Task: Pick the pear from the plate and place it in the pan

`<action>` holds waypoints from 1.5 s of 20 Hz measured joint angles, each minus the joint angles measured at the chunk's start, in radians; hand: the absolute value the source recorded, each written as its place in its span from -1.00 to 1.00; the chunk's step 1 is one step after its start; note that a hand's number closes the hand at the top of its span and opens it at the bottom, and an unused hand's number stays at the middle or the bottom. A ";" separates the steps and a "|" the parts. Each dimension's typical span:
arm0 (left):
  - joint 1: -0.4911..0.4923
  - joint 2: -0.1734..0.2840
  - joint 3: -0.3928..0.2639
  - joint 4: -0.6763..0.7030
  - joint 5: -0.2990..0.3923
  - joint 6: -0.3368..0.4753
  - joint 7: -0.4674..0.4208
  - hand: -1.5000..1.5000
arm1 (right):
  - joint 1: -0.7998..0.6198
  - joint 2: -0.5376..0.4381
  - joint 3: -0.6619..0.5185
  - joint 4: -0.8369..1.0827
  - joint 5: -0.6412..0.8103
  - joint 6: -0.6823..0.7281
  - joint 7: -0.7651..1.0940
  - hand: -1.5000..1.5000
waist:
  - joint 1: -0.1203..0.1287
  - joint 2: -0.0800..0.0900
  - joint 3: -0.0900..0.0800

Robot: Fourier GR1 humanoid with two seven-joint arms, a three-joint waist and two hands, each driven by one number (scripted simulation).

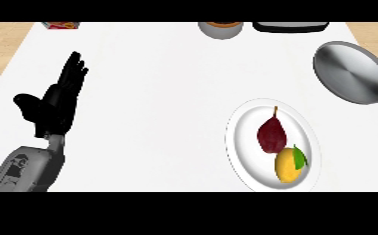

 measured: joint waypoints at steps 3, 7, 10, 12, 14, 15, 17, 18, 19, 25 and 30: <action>0.002 -0.012 0.004 -0.010 -0.015 -0.001 0.009 0.00 | -0.046 -0.011 -0.005 -0.062 0.020 -0.002 0.095 -1.00 | 0.006 0.001 0.001; 0.006 -0.028 0.017 -0.021 -0.035 -0.011 0.022 0.00 | -0.120 0.023 0.019 -0.121 0.052 0.001 0.218 -1.00 | 0.012 0.002 0.001; 0.003 -0.020 0.045 -0.025 -0.031 -0.039 0.031 0.00 | -0.161 0.055 0.041 -0.149 0.044 0.036 0.271 -1.00 | 0.013 0.002 0.001; 0.008 -0.025 0.051 -0.034 -0.035 -0.046 0.041 0.00 | -0.171 0.077 0.057 -0.185 0.033 0.059 0.307 -1.00 | 0.013 0.002 0.001; 0.017 -0.032 0.055 -0.045 -0.045 -0.049 0.046 0.00 | -0.173 0.111 0.075 -0.222 0.037 0.068 0.336 -1.00 | 0.012 0.002 0.001; 0.029 -0.036 0.055 -0.056 -0.051 -0.054 0.041 0.00 | -0.183 0.124 0.083 -0.236 0.039 0.074 0.361 -1.00 | 0.013 0.002 0.001; 0.027 -0.042 0.076 -0.031 -0.053 -0.072 0.020 0.00 | -0.192 0.144 0.097 -0.260 0.064 0.086 0.392 -1.00 | 0.012 0.002 0.001; 0.026 -0.042 0.078 -0.041 -0.059 -0.072 0.030 0.00 | -0.187 0.158 0.112 -0.267 0.087 0.085 0.404 -1.00 | 0.012 0.002 0.001; 0.028 -0.053 0.073 -0.043 -0.070 -0.066 0.032 0.00 | -0.182 0.164 0.115 -0.280 0.095 0.091 0.428 -1.00 | 0.012 0.002 0.001; 0.022 -0.072 0.099 -0.050 -0.094 -0.082 0.057 0.00 | -0.173 0.244 0.138 -0.305 0.179 0.095 0.520 -1.00 | 0.011 0.002 0.002; 0.026 -0.088 0.107 -0.090 -0.122 -0.087 0.094 0.00 | -0.159 0.284 0.124 -0.245 0.267 0.119 0.506 -1.00 | 0.012 0.002 0.002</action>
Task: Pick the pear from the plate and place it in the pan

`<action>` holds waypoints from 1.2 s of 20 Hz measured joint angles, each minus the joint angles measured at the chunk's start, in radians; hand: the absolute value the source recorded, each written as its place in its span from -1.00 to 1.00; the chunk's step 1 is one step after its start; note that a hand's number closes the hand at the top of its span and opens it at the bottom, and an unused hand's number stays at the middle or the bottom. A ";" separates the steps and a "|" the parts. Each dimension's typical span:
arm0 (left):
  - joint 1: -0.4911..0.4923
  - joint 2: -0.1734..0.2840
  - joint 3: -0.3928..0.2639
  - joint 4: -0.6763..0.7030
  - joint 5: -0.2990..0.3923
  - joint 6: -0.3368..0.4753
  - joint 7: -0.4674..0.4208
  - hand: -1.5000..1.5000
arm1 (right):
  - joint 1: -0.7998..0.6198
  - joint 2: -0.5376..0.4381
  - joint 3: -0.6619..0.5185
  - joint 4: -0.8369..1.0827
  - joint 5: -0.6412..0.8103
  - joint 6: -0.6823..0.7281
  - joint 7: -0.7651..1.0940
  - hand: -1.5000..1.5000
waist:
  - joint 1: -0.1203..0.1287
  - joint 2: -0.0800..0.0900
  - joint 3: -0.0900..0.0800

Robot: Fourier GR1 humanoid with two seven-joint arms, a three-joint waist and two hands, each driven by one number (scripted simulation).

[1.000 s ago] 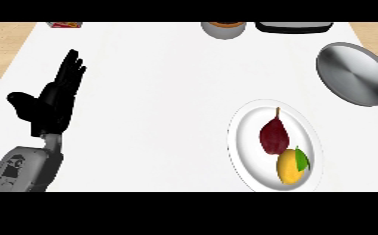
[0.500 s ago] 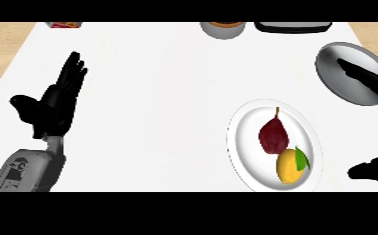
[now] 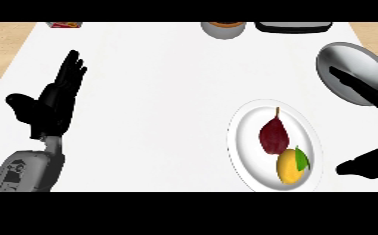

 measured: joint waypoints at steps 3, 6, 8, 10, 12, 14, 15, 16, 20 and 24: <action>-0.002 -0.008 0.016 0.031 -0.001 -0.024 -0.023 0.00 | -0.033 0.029 0.029 0.059 0.057 0.012 -0.003 -1.00 | 0.002 0.001 0.000; -0.007 -0.037 0.018 0.044 -0.024 -0.019 -0.039 0.00 | -0.074 0.059 0.042 0.116 0.092 0.042 -0.015 -1.00 | 0.002 0.001 0.000; -0.009 -0.043 0.024 0.040 -0.036 -0.019 -0.031 0.00 | -0.081 0.068 0.042 0.155 0.113 0.066 -0.051 -1.00 | 0.002 0.001 0.000; -0.006 -0.034 0.040 0.027 -0.033 -0.036 -0.018 0.00 | -0.080 0.092 0.061 0.177 0.150 0.069 -0.081 -1.00 | 0.002 0.001 0.000; -0.008 -0.051 0.044 0.047 -0.047 -0.038 -0.036 0.00 | -0.081 0.107 0.065 0.163 0.164 0.095 -0.070 -1.00 | 0.001 0.001 0.000; -0.019 -0.045 0.066 0.075 -0.043 -0.064 -0.044 0.00 | -0.083 0.128 0.073 0.167 0.195 0.103 -0.074 -1.00 | 0.000 0.001 0.000; -0.023 -0.041 0.074 0.070 -0.044 -0.069 -0.037 0.00 | -0.082 0.140 0.083 0.165 0.217 0.101 -0.074 -1.00 | 0.000 0.001 0.000; -0.017 -0.046 0.073 0.050 -0.049 -0.068 -0.023 0.00 | -0.083 0.150 0.085 0.176 0.237 0.101 -0.086 -1.00 | 0.001 0.000 0.000; -0.013 -0.066 0.077 0.044 -0.070 -0.072 -0.025 0.00 | -0.102 0.182 0.103 0.172 0.294 0.123 -0.049 -1.00 | 0.001 0.000 0.000; -0.024 -0.074 0.085 0.042 -0.078 -0.073 -0.012 0.00 | -0.128 0.183 0.134 0.205 0.378 0.133 -0.031 -1.00 | 0.002 0.001 0.000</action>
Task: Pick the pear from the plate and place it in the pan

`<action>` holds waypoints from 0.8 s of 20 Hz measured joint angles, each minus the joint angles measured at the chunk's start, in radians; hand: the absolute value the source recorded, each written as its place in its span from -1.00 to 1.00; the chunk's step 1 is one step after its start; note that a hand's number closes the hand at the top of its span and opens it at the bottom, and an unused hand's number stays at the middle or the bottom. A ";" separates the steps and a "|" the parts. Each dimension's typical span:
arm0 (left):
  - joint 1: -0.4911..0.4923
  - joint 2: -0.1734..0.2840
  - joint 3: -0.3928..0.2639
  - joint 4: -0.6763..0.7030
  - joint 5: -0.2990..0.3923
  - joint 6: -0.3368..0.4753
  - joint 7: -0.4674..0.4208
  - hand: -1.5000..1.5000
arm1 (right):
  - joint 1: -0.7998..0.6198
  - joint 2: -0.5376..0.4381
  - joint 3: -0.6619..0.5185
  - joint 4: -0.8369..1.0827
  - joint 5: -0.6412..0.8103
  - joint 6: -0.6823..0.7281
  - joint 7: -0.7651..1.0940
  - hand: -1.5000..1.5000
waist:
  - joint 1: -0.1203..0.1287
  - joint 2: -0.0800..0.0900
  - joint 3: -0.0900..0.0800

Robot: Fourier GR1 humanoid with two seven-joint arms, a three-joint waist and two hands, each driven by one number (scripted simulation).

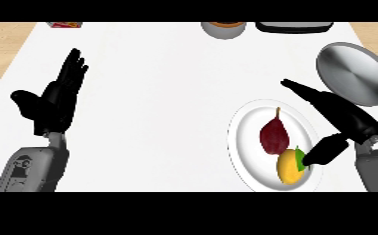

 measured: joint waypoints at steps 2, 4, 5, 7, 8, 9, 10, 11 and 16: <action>-0.007 -0.001 0.011 0.015 0.001 -0.009 -0.002 0.00 | -0.007 0.001 0.006 0.015 0.035 0.005 -0.002 -1.00 | 0.000 0.000 0.000; 0.009 0.001 0.017 -0.014 0.002 -0.017 0.009 0.00 | -0.019 0.010 0.013 0.023 0.059 0.025 0.015 -1.00 | 0.001 0.000 0.000; 0.019 0.002 0.018 -0.024 0.001 -0.023 0.012 0.00 | -0.032 0.016 0.021 0.048 0.080 0.022 0.010 -1.00 | 0.002 0.000 0.000; 0.035 0.000 0.024 -0.026 -0.002 -0.035 -0.004 0.00 | -0.028 0.036 0.032 0.068 0.116 0.014 0.004 -1.00 | 0.001 0.000 0.000; 0.027 -0.003 0.029 -0.012 -0.005 -0.040 -0.009 0.00 | -0.032 0.044 0.030 0.073 0.125 0.024 0.004 -1.00 | 0.000 0.000 0.000; 0.024 -0.006 0.034 -0.008 -0.006 -0.044 -0.009 0.00 | -0.039 0.047 0.026 0.092 0.137 0.028 -0.010 -1.00 | 0.000 0.000 0.000; 0.019 -0.008 0.035 -0.015 -0.012 -0.041 0.004 0.00 | -0.039 0.057 0.029 0.102 0.151 0.026 -0.018 -1.00 | 0.000 0.000 0.000; 0.027 -0.017 0.033 -0.018 -0.018 -0.040 0.001 0.00 | -0.039 0.073 0.033 0.097 0.160 0.030 -0.007 -1.00 | 0.000 0.000 0.000; 0.035 -0.042 0.030 -0.046 -0.041 -0.036 0.013 0.00 | -0.068 0.108 0.029 0.150 0.218 0.033 -0.025 -1.00 | 0.000 -0.001 -0.001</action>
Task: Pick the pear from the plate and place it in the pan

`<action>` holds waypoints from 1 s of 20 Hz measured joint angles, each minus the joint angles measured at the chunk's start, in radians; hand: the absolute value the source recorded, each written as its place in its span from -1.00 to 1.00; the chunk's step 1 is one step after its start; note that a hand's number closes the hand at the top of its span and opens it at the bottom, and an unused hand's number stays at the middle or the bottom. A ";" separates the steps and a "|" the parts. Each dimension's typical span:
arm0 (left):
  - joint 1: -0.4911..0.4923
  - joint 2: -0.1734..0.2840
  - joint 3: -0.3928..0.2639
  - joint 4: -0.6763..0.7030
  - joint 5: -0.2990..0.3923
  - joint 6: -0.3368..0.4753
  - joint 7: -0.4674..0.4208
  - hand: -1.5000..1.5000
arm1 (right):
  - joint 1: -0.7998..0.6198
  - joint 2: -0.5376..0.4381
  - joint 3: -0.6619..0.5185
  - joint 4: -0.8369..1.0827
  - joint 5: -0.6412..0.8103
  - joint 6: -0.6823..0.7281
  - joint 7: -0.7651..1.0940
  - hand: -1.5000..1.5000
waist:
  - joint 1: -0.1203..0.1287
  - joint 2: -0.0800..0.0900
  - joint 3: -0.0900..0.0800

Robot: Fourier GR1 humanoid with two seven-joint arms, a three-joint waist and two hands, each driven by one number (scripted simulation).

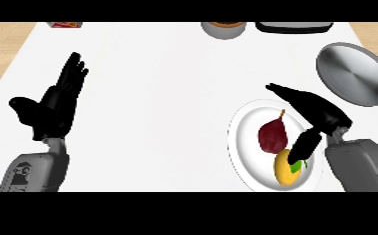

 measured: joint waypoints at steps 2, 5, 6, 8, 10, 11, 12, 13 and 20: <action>-0.001 0.000 0.006 0.005 -0.002 -0.009 -0.001 0.00 | 0.014 0.012 0.011 0.001 0.027 -0.006 -0.002 -1.00 | -0.001 -0.001 -0.001; -0.019 0.003 0.023 0.029 -0.003 -0.020 -0.006 0.00 | -0.003 0.029 0.012 0.056 0.060 -0.013 -0.022 -1.00 | -0.001 -0.001 -0.001; -0.016 0.003 0.027 0.027 -0.004 -0.023 -0.006 0.00 | -0.004 0.030 0.009 0.061 0.066 -0.004 -0.025 -1.00 | -0.001 0.000 -0.001; -0.022 -0.005 0.029 0.042 -0.012 -0.021 -0.017 0.00 | -0.008 0.043 0.014 0.094 0.088 -0.015 -0.041 -1.00 | 0.000 0.000 -0.001; -0.021 -0.016 0.024 0.037 -0.024 -0.013 -0.016 0.00 | -0.024 0.060 0.019 0.131 0.106 -0.016 -0.049 -1.00 | 0.000 -0.001 -0.001; -0.019 -0.011 0.032 0.033 -0.019 -0.022 -0.013 0.00 | -0.016 0.058 0.014 0.123 0.105 -0.005 -0.054 1.00 | 0.000 -0.001 -0.001; -0.023 -0.013 0.033 0.037 -0.019 -0.024 -0.013 0.00 | -0.028 0.065 0.015 0.139 0.111 -0.004 -0.064 1.00 | 0.000 -0.001 -0.001; -0.022 -0.013 0.034 0.034 -0.019 -0.026 -0.013 0.00 | -0.029 0.066 0.019 0.140 0.108 0.003 -0.084 1.00 | 0.000 -0.001 -0.001; -0.006 -0.026 0.034 0.020 -0.032 -0.029 -0.016 0.00 | -0.047 0.058 0.037 0.197 0.172 -0.056 -0.233 1.00 | 0.001 -0.003 -0.002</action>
